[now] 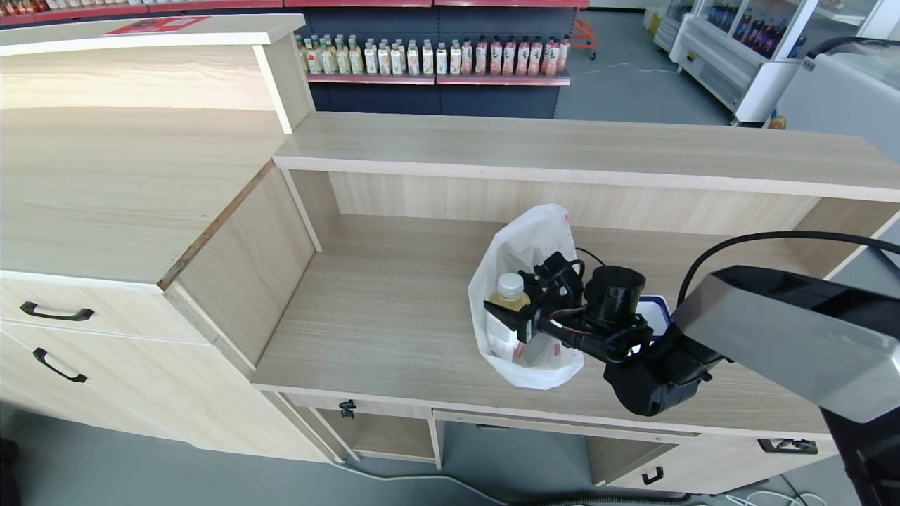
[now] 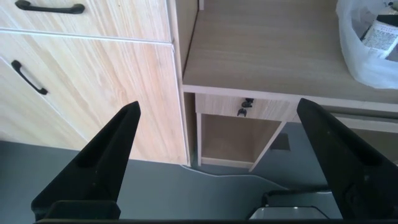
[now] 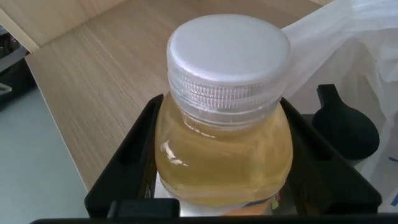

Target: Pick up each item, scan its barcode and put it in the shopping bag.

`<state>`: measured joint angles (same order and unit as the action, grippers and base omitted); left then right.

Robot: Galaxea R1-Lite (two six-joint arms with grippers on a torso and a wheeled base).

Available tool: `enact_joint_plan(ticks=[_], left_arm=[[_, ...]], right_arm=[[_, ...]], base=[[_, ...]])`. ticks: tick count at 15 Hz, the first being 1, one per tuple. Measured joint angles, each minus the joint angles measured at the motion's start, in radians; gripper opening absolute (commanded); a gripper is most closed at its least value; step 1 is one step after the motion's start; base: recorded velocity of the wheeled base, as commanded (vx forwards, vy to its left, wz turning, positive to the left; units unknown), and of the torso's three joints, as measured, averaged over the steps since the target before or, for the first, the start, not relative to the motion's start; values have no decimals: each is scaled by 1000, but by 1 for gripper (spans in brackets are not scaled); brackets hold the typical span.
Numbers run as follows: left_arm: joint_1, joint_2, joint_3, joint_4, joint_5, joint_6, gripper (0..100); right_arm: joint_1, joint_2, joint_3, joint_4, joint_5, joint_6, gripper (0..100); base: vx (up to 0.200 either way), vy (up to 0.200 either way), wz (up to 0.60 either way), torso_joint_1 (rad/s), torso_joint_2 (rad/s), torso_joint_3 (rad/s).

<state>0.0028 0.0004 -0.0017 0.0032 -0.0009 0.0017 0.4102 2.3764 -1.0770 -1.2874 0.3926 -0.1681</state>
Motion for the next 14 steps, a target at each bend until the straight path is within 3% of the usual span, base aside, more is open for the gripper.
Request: enact_joint_plan(ticks=[4, 11, 14], left_arm=[[0, 0, 0, 0, 0, 0, 100], [0, 0, 0, 0, 0, 0, 100], [0, 0, 0, 0, 0, 0, 100]], right_arm=[[-4, -17, 46, -1, 5, -3, 100], [-78, -192, 153, 10, 3, 157, 100], [-113, -335, 270, 11, -5, 216, 100]], base=[[0, 0, 0, 0, 0, 0], [0, 0, 0, 0, 0, 0], [0, 0, 0, 0, 0, 0]])
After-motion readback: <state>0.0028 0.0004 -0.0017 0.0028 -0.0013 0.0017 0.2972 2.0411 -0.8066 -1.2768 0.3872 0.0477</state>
